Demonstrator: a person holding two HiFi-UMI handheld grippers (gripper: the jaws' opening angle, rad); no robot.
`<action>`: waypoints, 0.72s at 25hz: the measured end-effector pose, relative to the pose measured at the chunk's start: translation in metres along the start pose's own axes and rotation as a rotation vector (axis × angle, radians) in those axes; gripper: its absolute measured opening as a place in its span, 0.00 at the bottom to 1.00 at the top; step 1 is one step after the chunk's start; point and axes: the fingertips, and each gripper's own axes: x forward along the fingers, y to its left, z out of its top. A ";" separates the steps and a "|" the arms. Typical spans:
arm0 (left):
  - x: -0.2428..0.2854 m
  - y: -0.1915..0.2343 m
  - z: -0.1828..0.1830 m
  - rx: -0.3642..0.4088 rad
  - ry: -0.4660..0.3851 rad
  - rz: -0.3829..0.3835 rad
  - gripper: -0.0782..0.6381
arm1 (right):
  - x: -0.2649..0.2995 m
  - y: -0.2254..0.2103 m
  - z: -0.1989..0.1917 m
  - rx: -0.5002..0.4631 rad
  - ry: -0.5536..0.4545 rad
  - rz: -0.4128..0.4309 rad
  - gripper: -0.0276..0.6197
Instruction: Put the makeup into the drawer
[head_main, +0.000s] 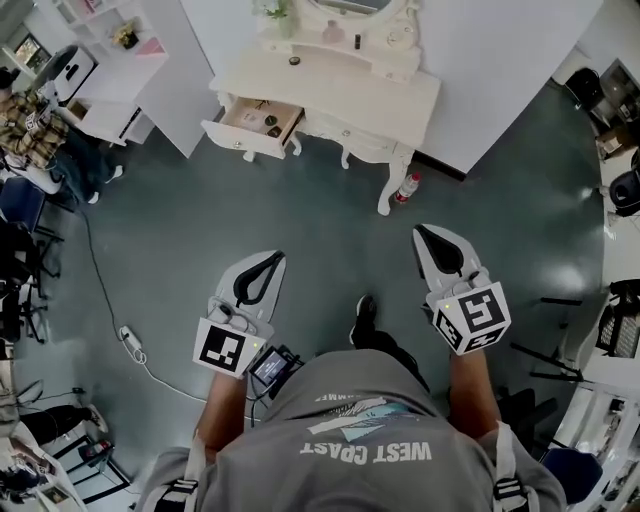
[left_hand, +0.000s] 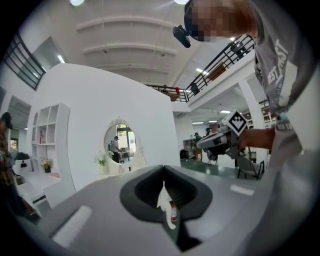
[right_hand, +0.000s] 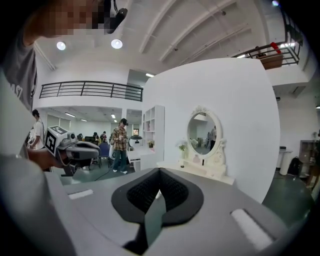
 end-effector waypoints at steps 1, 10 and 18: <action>0.015 0.002 0.004 0.003 -0.003 0.008 0.11 | 0.010 -0.013 0.002 -0.004 0.003 0.014 0.05; 0.126 0.032 0.023 0.006 0.027 0.102 0.11 | 0.099 -0.114 0.010 -0.006 0.003 0.128 0.05; 0.185 0.058 0.032 0.003 0.059 0.133 0.11 | 0.151 -0.160 0.007 0.022 0.029 0.180 0.05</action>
